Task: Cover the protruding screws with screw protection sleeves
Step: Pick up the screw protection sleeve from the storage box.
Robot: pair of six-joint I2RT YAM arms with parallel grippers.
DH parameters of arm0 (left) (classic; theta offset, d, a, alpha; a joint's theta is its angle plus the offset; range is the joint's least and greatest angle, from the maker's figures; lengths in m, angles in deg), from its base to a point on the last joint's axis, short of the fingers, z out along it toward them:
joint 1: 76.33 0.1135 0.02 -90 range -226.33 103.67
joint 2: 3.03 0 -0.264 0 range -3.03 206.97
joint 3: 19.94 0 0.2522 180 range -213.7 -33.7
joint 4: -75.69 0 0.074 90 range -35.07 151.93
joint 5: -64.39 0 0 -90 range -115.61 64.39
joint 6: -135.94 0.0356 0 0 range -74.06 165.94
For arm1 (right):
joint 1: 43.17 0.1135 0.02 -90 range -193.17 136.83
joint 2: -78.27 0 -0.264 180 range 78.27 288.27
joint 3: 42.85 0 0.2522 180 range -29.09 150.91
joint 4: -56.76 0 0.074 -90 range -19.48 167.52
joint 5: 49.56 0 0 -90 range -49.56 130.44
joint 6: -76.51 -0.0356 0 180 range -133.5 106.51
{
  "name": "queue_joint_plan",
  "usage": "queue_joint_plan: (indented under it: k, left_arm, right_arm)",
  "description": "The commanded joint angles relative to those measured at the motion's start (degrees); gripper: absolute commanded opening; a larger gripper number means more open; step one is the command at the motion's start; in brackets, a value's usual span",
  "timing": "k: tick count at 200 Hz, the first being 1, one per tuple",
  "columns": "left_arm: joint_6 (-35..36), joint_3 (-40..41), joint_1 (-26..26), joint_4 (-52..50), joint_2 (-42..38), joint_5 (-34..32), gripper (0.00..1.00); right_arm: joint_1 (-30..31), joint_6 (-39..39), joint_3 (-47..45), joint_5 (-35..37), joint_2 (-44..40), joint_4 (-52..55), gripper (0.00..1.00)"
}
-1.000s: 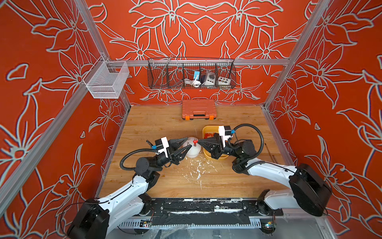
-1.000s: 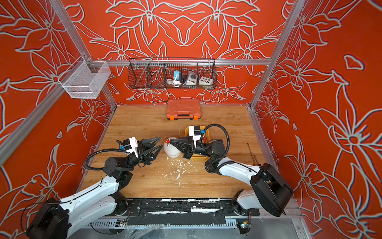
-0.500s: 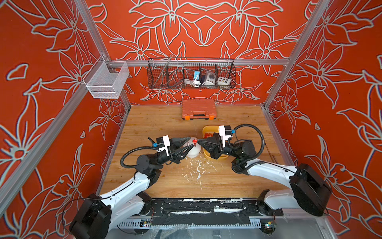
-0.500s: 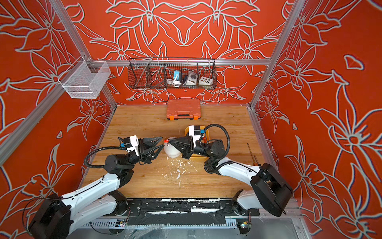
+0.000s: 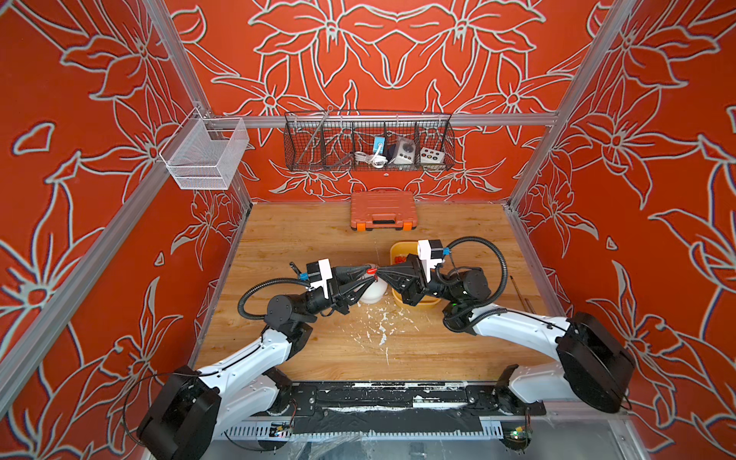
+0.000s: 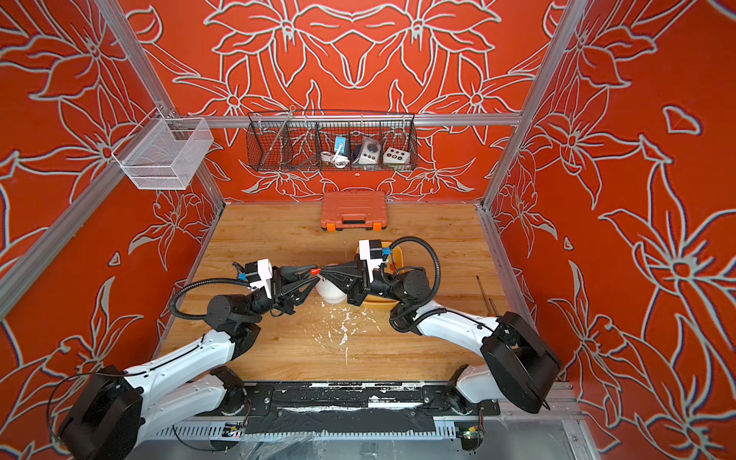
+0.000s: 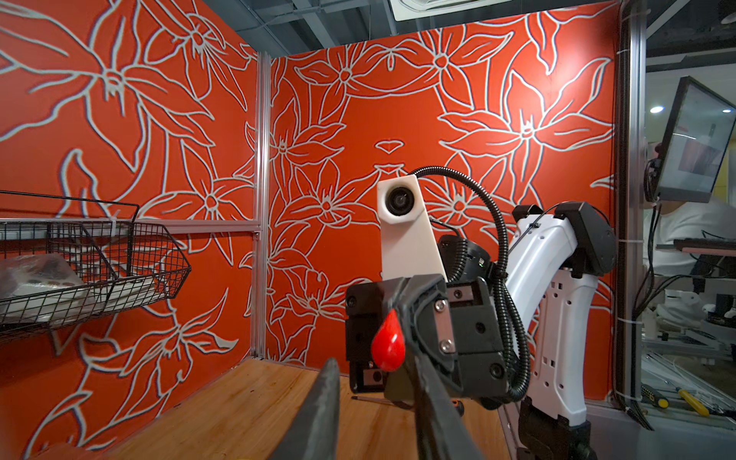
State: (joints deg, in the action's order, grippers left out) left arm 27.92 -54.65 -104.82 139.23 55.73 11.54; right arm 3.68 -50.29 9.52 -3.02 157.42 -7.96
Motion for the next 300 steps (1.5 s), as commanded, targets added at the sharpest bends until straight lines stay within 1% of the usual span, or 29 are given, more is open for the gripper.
queue_joint_plan:
  k: [1, 33, 47, 82, 94, 102, 109, 126, 151, 190, 218, 236, 245, 253, 284, 291, 300]
  left_arm:
    - [-0.1, -0.6, 0.3, 2.5, -0.9, -0.1, 0.32]
    - [0.2, -0.5, 0.3, 2.5, -1.2, -0.2, 0.32]
    - [0.2, -0.5, 0.3, 2.6, -1.2, -0.1, 0.24]
    - [0.3, -0.2, 0.3, 2.5, -1.5, -0.7, 0.25]
    - [0.3, -0.2, 0.3, 2.5, -1.6, -0.9, 0.21]
    - [0.3, -0.1, 0.3, 2.5, -1.6, -1.1, 0.22]
    - [0.2, 0.0, 0.3, 2.5, -1.5, -1.3, 0.24]
    - [0.3, 0.1, 0.3, 2.5, -1.5, -1.6, 0.27]
    - [0.3, 0.1, 0.3, 2.4, -1.5, -1.7, 0.27]
    - [0.4, 0.1, 0.3, 2.5, -1.6, -1.5, 0.18]
    - [0.4, 0.1, 0.3, 2.5, -1.5, -1.5, 0.14]
    - [0.3, 0.1, 0.3, 2.4, -1.6, -1.5, 0.15]
    - [0.3, 0.1, 0.3, 2.4, -1.6, -1.5, 0.21]
    - [0.3, 0.1, 0.3, 2.4, -1.6, -1.4, 0.24]
    - [0.0, -0.1, 0.3, 2.4, -1.6, -1.1, 0.22]
    - [0.0, -0.2, 0.3, 2.5, -1.5, -1.0, 0.2]
    - [-0.1, -0.1, 0.3, 2.5, -1.5, -1.4, 0.2]
  right_arm:
    - [0.3, -0.8, 1.0, -0.2, 0.3, -2.3, 0.0]
    - [0.3, -0.1, 0.2, 0.7, -0.2, -2.4, 0.0]
    - [0.3, 0.0, 0.1, 0.9, -0.4, -2.3, 0.0]
    - [0.3, 0.1, -0.2, 1.0, -0.2, -2.3, 0.0]
    - [0.3, 0.2, -0.3, 0.9, -0.2, -2.3, 0.0]
    - [0.3, 0.3, -0.3, 1.1, -0.3, -2.3, 0.0]
    - [0.3, 0.3, -0.4, 1.1, -0.4, -2.3, 0.0]
    - [0.3, 0.4, -0.6, 1.0, -0.7, -2.3, 0.0]
    - [0.3, 0.5, -0.6, 1.0, -0.6, -2.3, 0.0]
    - [0.3, 0.4, -0.7, 1.0, -0.6, -2.3, 0.0]
    - [0.3, 0.6, -0.8, 1.1, -0.6, -2.4, 0.0]
    - [0.3, 0.6, -0.8, 1.2, -0.6, -2.3, 0.0]
    - [0.3, 0.8, -1.0, 1.4, -0.8, -2.3, 0.0]
    - [0.3, 0.8, -1.1, 1.4, -0.8, -2.3, 0.0]
    - [0.3, 0.5, -0.8, 1.1, -0.7, -2.3, 0.0]
    - [0.3, 0.5, -0.9, 1.1, -0.7, -2.3, 0.0]
    - [0.3, 0.6, -0.8, 1.1, -0.8, -2.3, 0.0]
